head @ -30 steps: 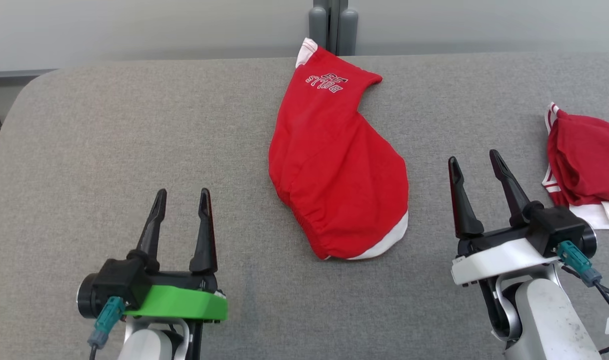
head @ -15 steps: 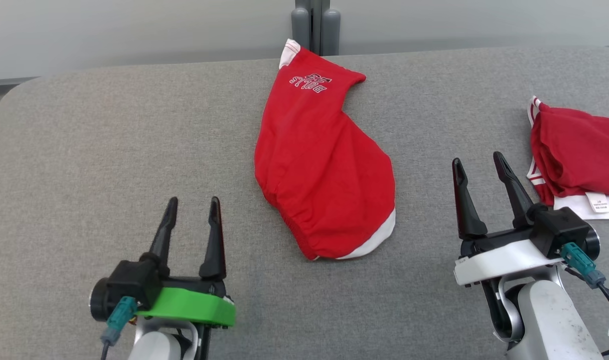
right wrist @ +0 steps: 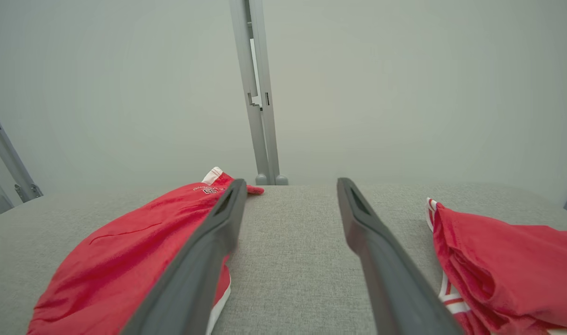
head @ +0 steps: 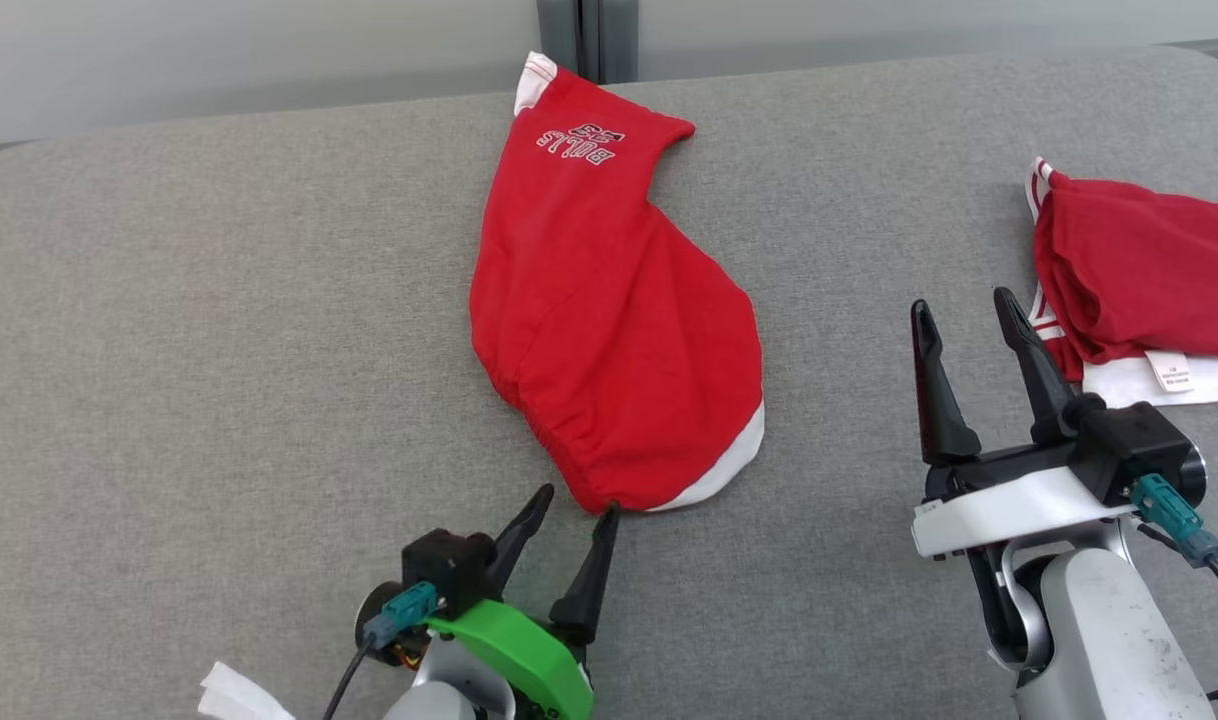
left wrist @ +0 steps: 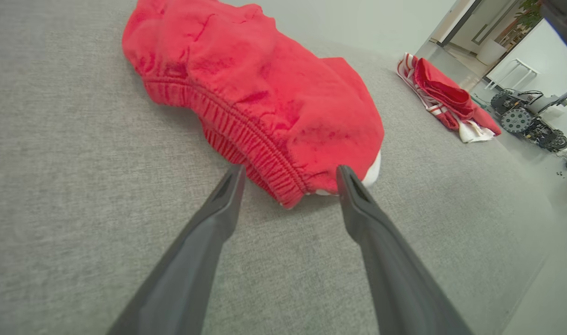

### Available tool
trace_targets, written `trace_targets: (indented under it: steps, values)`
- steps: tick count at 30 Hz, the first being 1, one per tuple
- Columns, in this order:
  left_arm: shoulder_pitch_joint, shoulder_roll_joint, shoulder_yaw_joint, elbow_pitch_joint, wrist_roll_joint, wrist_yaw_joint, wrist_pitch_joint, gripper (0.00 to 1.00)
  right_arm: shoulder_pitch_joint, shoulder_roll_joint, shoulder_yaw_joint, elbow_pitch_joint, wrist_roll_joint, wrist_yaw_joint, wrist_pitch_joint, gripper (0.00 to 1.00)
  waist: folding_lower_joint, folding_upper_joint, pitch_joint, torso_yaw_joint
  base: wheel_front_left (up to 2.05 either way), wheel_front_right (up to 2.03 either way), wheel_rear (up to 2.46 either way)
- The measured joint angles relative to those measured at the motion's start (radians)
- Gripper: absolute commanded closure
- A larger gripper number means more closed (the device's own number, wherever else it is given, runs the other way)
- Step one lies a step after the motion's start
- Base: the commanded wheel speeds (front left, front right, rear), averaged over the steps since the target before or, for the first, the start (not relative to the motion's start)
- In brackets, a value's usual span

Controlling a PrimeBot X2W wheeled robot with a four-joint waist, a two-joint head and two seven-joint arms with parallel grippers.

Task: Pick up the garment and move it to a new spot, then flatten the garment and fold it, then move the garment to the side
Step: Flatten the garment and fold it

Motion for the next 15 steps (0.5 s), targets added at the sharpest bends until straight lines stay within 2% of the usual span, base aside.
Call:
trace_targets:
  steps: [9,10,11,12,15]
  values:
    - [-0.08,0.034,-0.091,0.074,-0.073,0.0,0.006,0.0,-0.015,0.0,-0.001,-0.004,0.009,0.0,0.0,0.0,0.0,0.0,0.049,-0.036,0.0,0.0,0.0]
    - [-0.089,0.035,-0.092,0.084,-0.077,0.0,0.005,0.22,-0.018,0.0,-0.002,-0.005,0.009,0.0,0.0,0.0,0.0,0.0,0.054,-0.04,0.0,0.0,0.0]
    - [-0.097,0.037,-0.093,0.092,-0.08,0.0,-0.001,0.76,-0.019,0.0,-0.002,-0.005,0.01,0.0,0.0,0.0,0.0,0.0,0.059,-0.044,0.0,0.0,0.0]
    - [-0.104,0.039,-0.095,0.098,-0.08,0.0,-0.004,1.0,-0.019,0.0,-0.002,-0.005,0.011,0.0,0.0,0.0,0.0,0.0,0.062,-0.047,0.0,0.0,0.0]
    - [-0.128,0.047,-0.084,0.107,-0.078,-0.001,-0.027,1.0,-0.02,0.0,-0.002,-0.005,0.015,0.0,0.0,0.0,0.0,0.0,0.068,-0.055,0.0,0.0,0.0]
